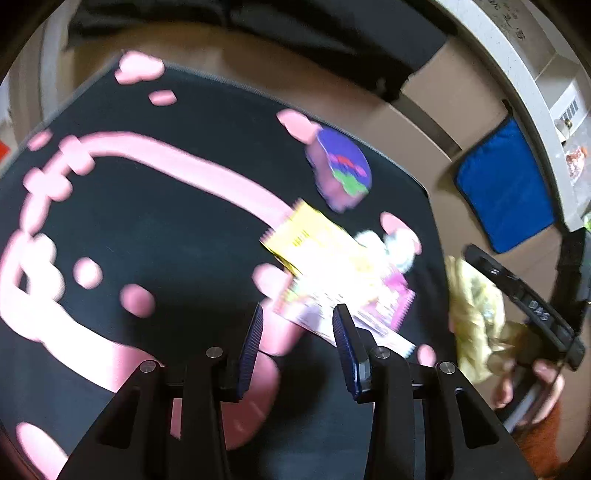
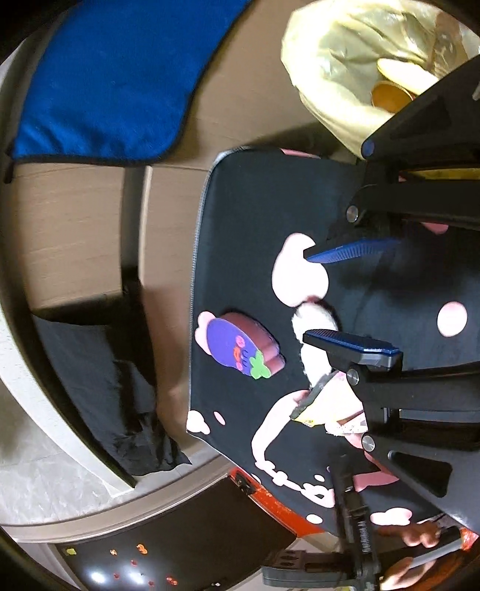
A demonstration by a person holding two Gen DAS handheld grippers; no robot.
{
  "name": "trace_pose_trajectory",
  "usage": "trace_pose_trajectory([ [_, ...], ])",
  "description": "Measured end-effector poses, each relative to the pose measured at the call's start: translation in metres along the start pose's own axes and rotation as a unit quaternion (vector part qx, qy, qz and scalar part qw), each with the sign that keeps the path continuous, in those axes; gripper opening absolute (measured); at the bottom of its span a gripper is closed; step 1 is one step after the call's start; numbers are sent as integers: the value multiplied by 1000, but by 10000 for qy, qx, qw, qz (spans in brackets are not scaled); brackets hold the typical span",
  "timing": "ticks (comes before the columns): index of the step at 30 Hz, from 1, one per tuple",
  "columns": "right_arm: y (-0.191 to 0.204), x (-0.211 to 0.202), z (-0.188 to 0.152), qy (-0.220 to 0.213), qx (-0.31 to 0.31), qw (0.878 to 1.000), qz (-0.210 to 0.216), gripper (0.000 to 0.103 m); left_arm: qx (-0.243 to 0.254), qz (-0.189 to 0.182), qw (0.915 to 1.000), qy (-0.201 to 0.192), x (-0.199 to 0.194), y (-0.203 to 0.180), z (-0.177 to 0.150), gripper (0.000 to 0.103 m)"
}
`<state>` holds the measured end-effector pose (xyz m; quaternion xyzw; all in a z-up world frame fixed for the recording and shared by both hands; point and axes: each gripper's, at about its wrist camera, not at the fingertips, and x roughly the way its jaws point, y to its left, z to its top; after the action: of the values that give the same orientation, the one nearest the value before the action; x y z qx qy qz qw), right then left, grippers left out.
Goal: Collect trash
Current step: 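Move both tools back over the table and grasp the white wrapper with the left tool, then grasp the purple-pink sponge with the right tool while the left tool holds the wrapper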
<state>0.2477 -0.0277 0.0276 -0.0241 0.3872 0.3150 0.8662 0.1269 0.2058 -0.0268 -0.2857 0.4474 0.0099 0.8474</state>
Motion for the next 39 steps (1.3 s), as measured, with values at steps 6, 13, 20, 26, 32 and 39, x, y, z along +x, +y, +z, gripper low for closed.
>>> trace_pose_trajectory([
  [6,-9,2,-9,8,81,9998,-196,36,-633,-220,9976,190,18,-18,-9,42],
  [13,-36,-6,-20,-64,343,9987,-377,37,-746,470,9961,-81,34,-35,-5,45],
  [20,-60,-21,-31,-284,498,9965,-604,37,206,1377,9896,-363,45,-64,-17,45],
  [26,-60,-21,-33,-349,522,9973,-370,38,536,1246,9903,-311,43,-62,-22,21],
  [32,-34,-9,-21,-268,88,9992,293,41,486,1027,9929,-341,10,-34,-21,13],
  [39,25,29,13,-91,-652,9969,430,41,358,1132,9901,-747,-40,10,-2,13],
])
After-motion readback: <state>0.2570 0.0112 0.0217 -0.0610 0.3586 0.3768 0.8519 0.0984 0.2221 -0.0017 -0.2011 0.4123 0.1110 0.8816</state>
